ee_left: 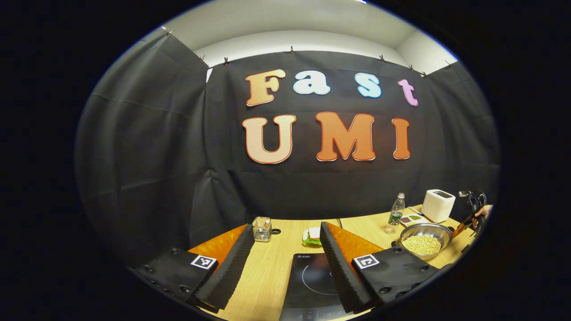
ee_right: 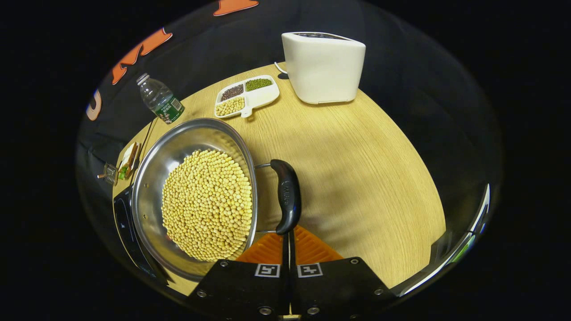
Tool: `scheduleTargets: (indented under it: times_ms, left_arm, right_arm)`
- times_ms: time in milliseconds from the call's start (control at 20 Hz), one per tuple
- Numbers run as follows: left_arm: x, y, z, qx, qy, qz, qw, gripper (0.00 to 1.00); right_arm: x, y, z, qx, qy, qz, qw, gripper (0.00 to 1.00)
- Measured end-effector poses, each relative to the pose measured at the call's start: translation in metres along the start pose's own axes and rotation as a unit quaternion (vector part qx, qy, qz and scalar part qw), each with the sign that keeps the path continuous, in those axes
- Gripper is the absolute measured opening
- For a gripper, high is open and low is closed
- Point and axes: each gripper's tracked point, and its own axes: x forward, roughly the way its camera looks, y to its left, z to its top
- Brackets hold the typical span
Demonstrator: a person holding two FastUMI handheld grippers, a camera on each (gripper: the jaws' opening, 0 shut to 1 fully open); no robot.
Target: First push the handle of the pot to place it horizontally, then grasp the pot with both hands and set it on the induction cooktop.
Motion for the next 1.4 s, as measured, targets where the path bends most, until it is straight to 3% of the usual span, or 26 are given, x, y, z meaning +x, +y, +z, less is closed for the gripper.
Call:
scheduleTargets:
  times_ms: [500,750,850,950,1100,1150,1200,1400]
  left_arm:
    - [0.001,-0.047,-0.014,0.028,0.015,-0.048,0.998,0.95]
    - [0.023,-0.098,-0.034,-0.007,0.062,-0.095,0.994,0.96]
    - [0.031,-0.126,-0.046,-0.033,0.096,-0.117,0.988,0.96]
    - [0.041,-0.157,-0.061,-0.054,0.133,-0.139,0.980,0.96]
    - [0.052,-0.207,-0.082,-0.069,0.193,-0.174,0.963,0.96]
    - [0.054,-0.223,-0.089,-0.070,0.211,-0.187,0.957,0.96]
    - [0.059,-0.237,-0.095,-0.070,0.229,-0.196,0.951,0.97]
    - [0.068,-0.297,-0.122,-0.061,0.290,-0.229,0.927,0.97]
  right_arm:
    - [0.018,0.004,0.032,-0.019,-0.001,-0.005,1.000,0.00]
    - [0.003,0.000,0.033,-0.023,-0.012,0.024,0.999,0.01]
    - [-0.008,-0.005,0.037,-0.026,-0.025,0.031,0.999,0.06]
    - [-0.020,-0.005,0.042,-0.024,-0.038,0.046,0.998,0.15]
    - [-0.037,-0.006,0.053,-0.033,-0.060,0.060,0.996,0.40]
    - [-0.041,-0.004,0.058,-0.036,-0.067,0.062,0.995,0.41]
    - [-0.046,-0.003,0.061,-0.039,-0.072,0.067,0.994,0.56]
    - [-0.048,0.010,0.065,-0.054,-0.069,0.075,0.993,0.76]
